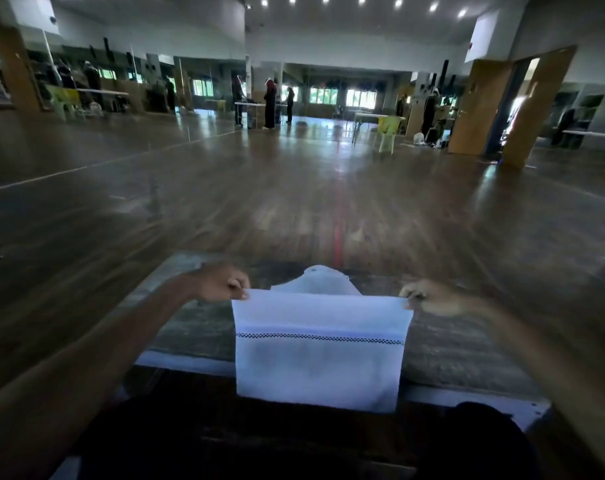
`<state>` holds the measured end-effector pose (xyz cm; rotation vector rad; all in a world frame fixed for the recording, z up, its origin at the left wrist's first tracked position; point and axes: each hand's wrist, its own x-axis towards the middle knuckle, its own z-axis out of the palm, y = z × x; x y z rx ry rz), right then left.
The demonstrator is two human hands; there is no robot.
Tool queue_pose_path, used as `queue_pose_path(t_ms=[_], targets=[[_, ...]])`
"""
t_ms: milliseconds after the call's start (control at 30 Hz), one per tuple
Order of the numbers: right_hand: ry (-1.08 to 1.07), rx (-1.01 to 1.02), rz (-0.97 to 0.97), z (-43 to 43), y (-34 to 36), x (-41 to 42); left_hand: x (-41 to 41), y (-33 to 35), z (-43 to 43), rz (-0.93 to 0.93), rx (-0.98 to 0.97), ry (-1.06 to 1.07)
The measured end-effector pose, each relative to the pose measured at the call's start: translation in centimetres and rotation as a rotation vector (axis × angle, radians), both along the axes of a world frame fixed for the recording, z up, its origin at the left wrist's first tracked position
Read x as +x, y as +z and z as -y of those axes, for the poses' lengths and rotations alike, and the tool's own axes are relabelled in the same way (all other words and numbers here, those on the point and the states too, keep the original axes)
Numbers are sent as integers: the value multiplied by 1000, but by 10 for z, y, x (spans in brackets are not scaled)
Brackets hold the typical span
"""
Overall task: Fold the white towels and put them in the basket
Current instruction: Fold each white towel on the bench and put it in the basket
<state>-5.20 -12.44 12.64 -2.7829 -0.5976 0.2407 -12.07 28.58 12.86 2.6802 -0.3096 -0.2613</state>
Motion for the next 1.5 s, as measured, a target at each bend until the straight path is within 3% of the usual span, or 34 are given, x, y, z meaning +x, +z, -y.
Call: queue_pose_path(t_ms=[200,400,533,700,933,1200,1300,1500], targets=[[-63,69,-16,-6,-93,6,19,-101,8,77,59,95],[-79,129,35,-11,-153,16,31,-159,9,175,157,245],[34,56,5,-7,-179,27,31,-184,7,277,29,171],[39,48,-52,-7,-182,32,30,-205,-1,386,-25,102],[31,146,-26,-4,-179,18,25,-218,-20,525,144,-38],[38,99,137,-5,-163,3,8,-199,-7,675,281,-9],[38,98,172,-8,-164,12,15,-198,0,688,242,44],[2,132,129,-19,-175,34,36,-206,10,513,17,138]])
